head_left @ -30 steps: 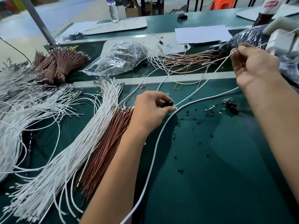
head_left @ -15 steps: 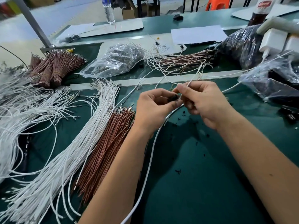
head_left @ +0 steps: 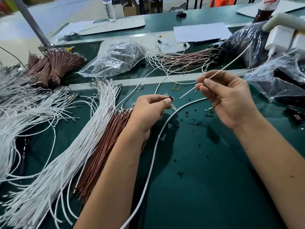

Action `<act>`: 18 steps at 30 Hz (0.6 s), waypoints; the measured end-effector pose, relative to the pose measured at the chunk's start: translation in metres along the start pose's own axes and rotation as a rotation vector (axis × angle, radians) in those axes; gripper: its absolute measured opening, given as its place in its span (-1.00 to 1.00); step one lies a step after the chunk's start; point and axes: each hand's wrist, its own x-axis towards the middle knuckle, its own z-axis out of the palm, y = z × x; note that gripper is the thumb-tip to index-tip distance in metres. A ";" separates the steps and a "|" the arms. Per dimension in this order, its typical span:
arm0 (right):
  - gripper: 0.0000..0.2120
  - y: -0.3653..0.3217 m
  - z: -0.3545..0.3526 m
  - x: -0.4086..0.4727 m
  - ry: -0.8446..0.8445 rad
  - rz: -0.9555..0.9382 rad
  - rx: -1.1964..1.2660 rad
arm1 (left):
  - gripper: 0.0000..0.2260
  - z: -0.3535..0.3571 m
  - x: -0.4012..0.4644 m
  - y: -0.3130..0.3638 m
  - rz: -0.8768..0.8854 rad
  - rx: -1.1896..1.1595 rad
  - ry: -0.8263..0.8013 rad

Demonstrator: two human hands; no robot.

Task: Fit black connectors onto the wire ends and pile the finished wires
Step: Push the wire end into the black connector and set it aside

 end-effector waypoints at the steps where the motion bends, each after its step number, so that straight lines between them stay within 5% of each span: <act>1: -0.89 0.000 0.001 -0.001 0.008 -0.022 -0.002 | -0.88 0.000 -0.001 0.000 0.000 -0.017 -0.024; 18: -0.90 -0.006 0.011 -0.011 -0.091 -0.206 -0.079 | -0.77 0.000 -0.007 -0.001 0.139 -0.197 -0.243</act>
